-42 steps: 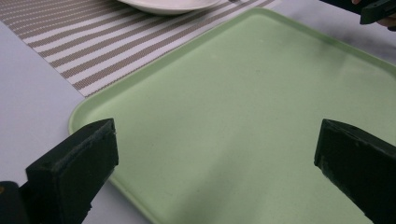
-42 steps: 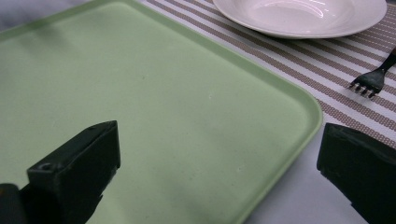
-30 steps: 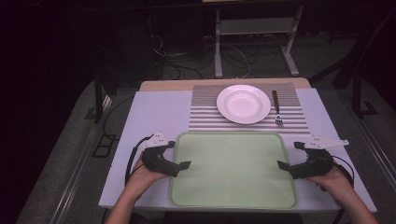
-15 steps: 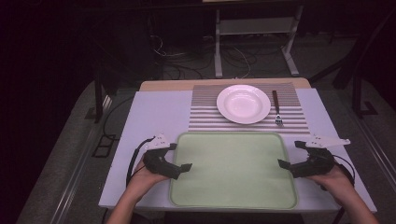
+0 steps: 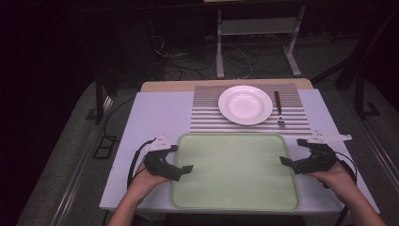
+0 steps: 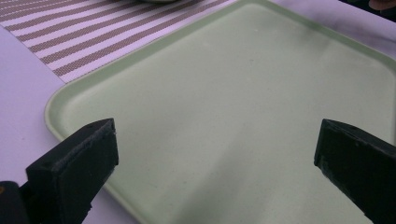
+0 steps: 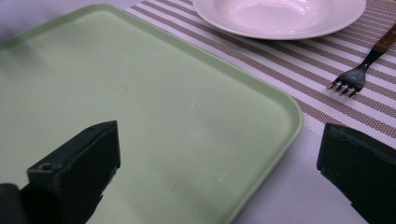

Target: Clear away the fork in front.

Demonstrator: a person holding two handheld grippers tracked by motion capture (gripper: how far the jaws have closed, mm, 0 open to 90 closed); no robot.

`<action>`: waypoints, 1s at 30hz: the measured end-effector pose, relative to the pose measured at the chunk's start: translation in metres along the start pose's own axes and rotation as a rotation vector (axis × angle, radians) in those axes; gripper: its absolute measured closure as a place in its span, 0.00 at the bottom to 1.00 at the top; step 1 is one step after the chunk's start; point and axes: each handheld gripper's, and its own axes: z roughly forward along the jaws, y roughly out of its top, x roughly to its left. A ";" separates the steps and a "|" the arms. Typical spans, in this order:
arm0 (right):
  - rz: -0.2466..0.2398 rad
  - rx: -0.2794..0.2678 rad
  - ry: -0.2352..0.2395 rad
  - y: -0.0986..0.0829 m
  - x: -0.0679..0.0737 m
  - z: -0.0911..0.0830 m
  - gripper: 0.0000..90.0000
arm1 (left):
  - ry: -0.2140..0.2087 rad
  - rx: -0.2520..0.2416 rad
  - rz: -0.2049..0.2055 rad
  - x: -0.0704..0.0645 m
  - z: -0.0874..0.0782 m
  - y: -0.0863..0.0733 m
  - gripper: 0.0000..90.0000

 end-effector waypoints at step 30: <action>0.017 0.032 -0.005 0.015 -0.016 0.010 0.00 | 0.001 -0.005 -0.008 0.002 -0.002 -0.001 0.00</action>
